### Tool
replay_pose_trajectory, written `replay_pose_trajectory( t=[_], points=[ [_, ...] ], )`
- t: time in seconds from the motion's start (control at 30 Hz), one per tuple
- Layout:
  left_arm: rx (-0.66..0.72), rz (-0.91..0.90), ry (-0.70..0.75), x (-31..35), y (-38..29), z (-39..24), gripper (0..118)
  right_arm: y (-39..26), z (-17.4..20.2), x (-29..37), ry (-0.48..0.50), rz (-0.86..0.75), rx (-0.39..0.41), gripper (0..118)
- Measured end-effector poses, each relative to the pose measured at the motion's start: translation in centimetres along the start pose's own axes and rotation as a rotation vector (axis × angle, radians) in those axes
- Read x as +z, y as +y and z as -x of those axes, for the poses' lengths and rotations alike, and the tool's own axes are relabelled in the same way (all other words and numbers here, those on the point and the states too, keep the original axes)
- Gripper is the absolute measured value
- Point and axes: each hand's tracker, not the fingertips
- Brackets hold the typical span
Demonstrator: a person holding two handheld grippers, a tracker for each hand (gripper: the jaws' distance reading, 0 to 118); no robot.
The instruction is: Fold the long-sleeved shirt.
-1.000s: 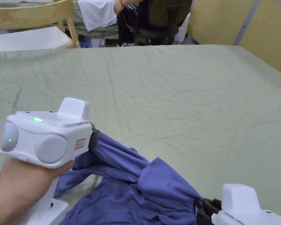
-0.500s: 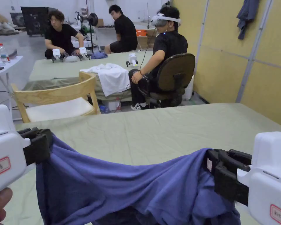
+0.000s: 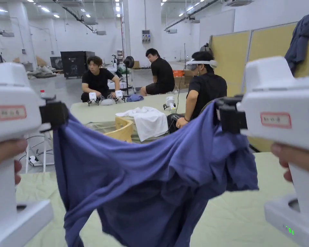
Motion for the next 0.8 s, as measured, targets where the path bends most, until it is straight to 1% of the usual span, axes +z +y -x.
replay_pose_trajectory(
  t=[0.1, 0.17, 0.27, 0.33, 0.4, 0.43, 0.5, 0.6, 0.73, 0.8],
  points=[
    [0.018, 0.018, -0.004, -2.6, 2.1, 0.8, 0, 2.4, -0.2, -2.6, -0.015, 0.027, 0.009, 12],
    [0.030, 0.027, 0.018, -4.7, 3.3, 1.2, 0, 4.0, -0.2, -5.1, -0.025, 0.048, 0.034, 12],
    [0.046, 0.027, 0.045, -7.6, 4.7, 2.1, 0, 5.4, -0.3, -8.3, -0.065, 0.069, 0.072, 12],
    [0.037, 0.028, 0.071, -9.3, 4.9, 2.7, 0, 5.7, -0.9, -11.1, -0.085, 0.071, 0.095, 12],
    [0.032, 0.041, 0.092, -10.5, 4.0, 2.9, 0, 5.0, -1.7, -13.8, -0.072, 0.073, 0.110, 12],
    [0.034, 0.044, 0.100, -11.0, 3.4, 3.3, 0, 4.3, -2.0, -15.0, -0.071, 0.077, 0.104, 12],
    [0.046, 0.060, 0.112, -12.3, 1.2, 4.2, 0, 2.0, -2.5, -17.5, -0.069, 0.126, 0.084, 12],
    [0.055, 0.132, 0.112, -14.7, -3.6, 5.4, 0, -3.5, -2.7, -21.3, -0.031, 0.213, 0.047, 12],
    [0.087, 0.288, 0.116, -17.9, -12.7, 7.1, 0, -13.3, -0.9, -24.9, 0.020, 0.368, 0.081, 12],
    [0.112, 0.374, 0.115, -19.2, -18.0, 8.0, 0, -18.8, 0.1, -26.1, 0.045, 0.463, 0.074, 12]
  ],
)
